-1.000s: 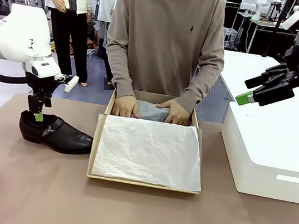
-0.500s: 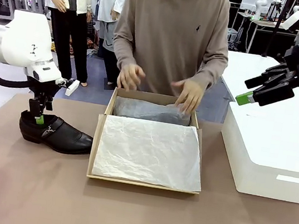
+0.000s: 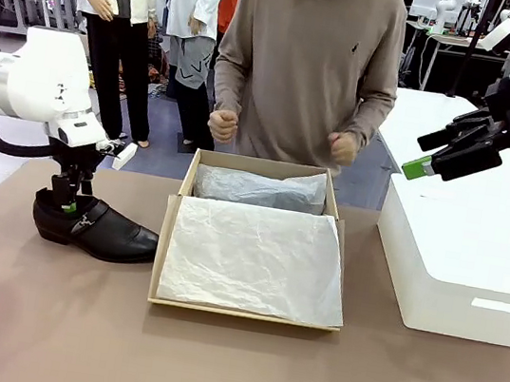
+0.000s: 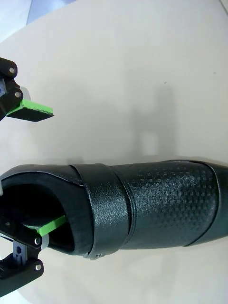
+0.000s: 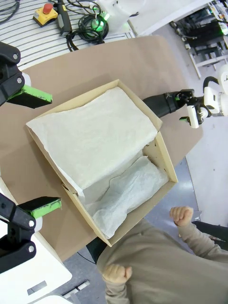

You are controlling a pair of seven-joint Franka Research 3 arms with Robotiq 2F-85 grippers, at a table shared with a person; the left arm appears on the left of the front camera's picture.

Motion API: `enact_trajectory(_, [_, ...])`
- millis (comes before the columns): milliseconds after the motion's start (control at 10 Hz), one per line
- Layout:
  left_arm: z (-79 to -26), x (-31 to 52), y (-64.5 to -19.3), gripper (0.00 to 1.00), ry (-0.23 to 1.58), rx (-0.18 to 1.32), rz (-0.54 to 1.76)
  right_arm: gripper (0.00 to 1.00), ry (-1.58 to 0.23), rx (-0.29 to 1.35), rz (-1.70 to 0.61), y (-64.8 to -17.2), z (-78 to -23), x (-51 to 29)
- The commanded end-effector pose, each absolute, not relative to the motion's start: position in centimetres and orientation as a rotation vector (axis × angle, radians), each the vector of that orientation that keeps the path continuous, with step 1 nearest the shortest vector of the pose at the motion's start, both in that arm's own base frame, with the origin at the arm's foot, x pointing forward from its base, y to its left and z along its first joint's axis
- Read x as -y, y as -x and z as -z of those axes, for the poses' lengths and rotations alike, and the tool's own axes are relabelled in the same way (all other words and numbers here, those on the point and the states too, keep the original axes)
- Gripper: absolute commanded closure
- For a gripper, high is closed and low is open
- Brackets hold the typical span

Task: Pack the shoes into the box.
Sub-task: Place the other shoe of the Shoes into the Shoes Box.

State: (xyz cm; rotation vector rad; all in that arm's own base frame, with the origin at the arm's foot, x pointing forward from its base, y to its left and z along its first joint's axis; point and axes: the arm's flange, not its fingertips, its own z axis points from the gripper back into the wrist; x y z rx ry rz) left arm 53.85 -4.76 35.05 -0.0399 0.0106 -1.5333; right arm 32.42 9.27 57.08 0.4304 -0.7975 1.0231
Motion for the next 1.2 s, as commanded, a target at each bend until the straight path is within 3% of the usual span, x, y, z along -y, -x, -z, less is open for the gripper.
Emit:
enact_trajectory(0, [-34.79, 4.39, -53.90, 0.00, 0.059, 0.018, 1.558, 0.00, -0.449, 0.813, -1.033, -32.60, -57.11, -9.23])
enact_trajectory(500, [-34.81, 4.36, -53.83, 0.94, 0.069, -0.003, 1.568, 0.00, -0.449, 0.813, -1.033, -32.60, -57.11, -9.23])
enact_trajectory(600, [-34.89, 4.43, -53.75, 1.00, 0.065, -0.005, 1.571, 0.00, -0.449, 0.813, -1.033, -32.60, -57.11, -9.23])
enact_trajectory(1100, [-35.13, 4.56, -53.60, 1.00, 0.048, -0.017, 1.583, 0.00, -0.449, 0.813, -1.033, -32.60, -57.11, -9.23])
